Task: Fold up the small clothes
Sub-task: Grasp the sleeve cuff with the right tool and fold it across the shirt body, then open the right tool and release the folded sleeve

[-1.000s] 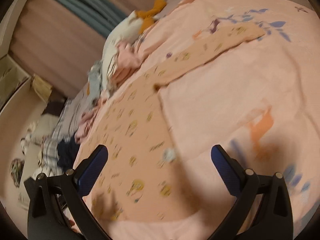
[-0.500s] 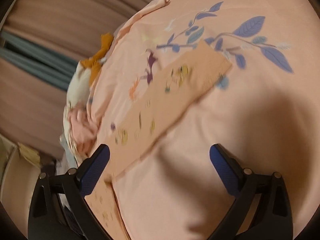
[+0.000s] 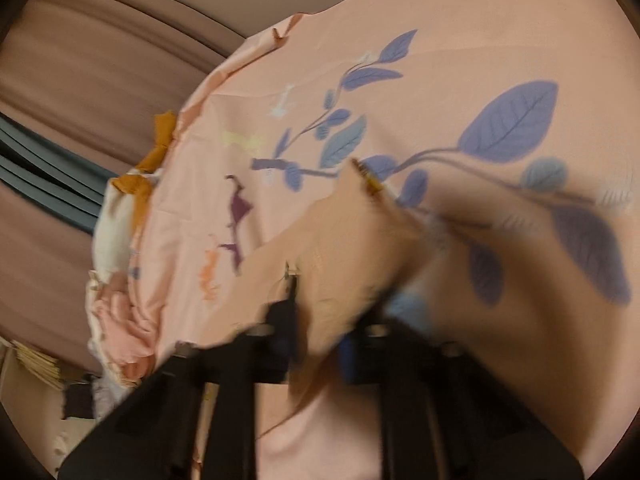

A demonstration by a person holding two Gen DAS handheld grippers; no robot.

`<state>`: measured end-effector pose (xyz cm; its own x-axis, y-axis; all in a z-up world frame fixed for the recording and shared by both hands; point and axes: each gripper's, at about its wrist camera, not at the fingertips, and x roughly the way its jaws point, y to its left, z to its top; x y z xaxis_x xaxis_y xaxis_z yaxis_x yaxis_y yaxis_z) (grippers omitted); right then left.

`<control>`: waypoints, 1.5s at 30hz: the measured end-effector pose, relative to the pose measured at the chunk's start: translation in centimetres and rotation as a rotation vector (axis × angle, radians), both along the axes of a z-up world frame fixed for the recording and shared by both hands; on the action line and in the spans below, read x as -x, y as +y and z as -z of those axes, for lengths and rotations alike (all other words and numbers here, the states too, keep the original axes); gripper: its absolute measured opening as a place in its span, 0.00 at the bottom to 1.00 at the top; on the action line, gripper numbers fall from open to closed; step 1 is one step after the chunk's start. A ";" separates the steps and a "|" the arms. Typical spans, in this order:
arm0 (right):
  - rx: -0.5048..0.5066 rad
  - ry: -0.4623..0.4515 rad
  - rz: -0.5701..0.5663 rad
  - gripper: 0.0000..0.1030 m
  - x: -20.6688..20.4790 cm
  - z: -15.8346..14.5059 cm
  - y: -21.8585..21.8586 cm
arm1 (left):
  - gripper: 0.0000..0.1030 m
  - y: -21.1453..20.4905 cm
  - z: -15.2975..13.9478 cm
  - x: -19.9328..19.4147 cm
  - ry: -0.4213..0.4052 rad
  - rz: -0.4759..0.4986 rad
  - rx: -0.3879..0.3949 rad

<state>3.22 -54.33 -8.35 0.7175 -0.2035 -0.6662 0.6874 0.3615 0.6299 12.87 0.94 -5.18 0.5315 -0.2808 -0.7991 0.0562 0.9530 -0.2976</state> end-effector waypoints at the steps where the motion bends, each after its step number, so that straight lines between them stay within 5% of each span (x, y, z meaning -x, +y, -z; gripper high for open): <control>1: 0.010 0.007 -0.008 0.08 -0.1 -0.3 0.0 | 0.99 0.2 0.0 0.0 0.002 -0.004 0.000; 10: 0.302 0.051 -0.244 0.08 -5.7 -10.8 6.2 | 0.99 3.1 0.3 0.1 0.025 -0.069 -0.038; 16: 0.463 0.013 -0.452 0.08 -11.5 -17.9 16.6 | 0.99 6.6 0.2 0.9 0.034 -0.129 -0.010; 21: 0.609 0.039 -0.610 0.08 -15.7 -20.0 26.4 | 0.99 9.3 -0.2 1.7 0.018 -0.161 -0.005; 27: 0.798 0.126 -0.832 0.08 -19.4 -16.8 39.2 | 0.99 12.6 0.1 2.3 0.018 -0.207 0.024; 36: 1.000 0.347 -1.130 0.10 -21.9 -5.2 51.5 | 0.99 16.0 1.4 2.6 0.042 -0.253 0.045; 37: 0.995 0.382 -1.175 0.19 -21.9 -3.8 52.1 | 0.99 16.1 1.6 2.5 0.048 -0.252 0.046; 40: 0.949 0.434 -1.243 0.72 -21.1 -1.2 52.8 | 0.99 16.1 1.9 2.0 0.070 -0.245 0.032; 45: 0.818 0.293 -1.273 0.72 -19.1 -2.4 50.8 | 0.99 14.5 0.8 0.9 0.037 -0.198 -0.020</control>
